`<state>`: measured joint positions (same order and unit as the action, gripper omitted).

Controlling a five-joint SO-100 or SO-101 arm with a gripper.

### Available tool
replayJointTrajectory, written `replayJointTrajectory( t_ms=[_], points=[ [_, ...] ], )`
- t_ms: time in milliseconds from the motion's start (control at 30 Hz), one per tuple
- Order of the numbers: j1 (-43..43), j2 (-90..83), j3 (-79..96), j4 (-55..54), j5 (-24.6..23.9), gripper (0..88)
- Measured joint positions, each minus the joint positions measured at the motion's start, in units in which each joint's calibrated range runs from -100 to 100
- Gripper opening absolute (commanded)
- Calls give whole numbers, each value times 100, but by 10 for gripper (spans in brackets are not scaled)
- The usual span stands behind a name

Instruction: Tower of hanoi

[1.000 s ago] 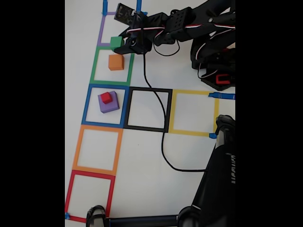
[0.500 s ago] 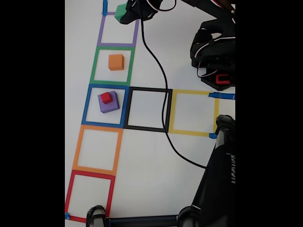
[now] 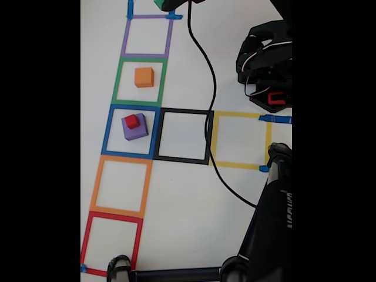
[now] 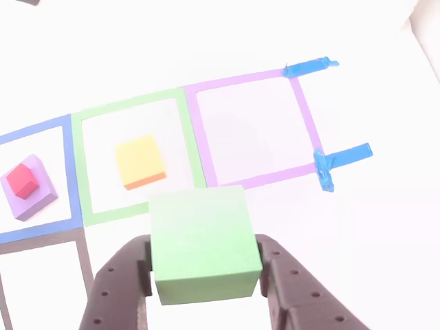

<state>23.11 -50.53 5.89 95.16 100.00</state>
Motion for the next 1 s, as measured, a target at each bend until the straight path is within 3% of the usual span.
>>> replayJointTrajectory(
  t_ms=[267,567,767,1000],
  points=[
    [726,-675,2709,-1983,0,11],
    [1264,-422,6454,-6127,0,11],
    [1299,1190,7083,-8690,0,11],
    [1030,3166,7083,-10875,0,11]
  ],
)
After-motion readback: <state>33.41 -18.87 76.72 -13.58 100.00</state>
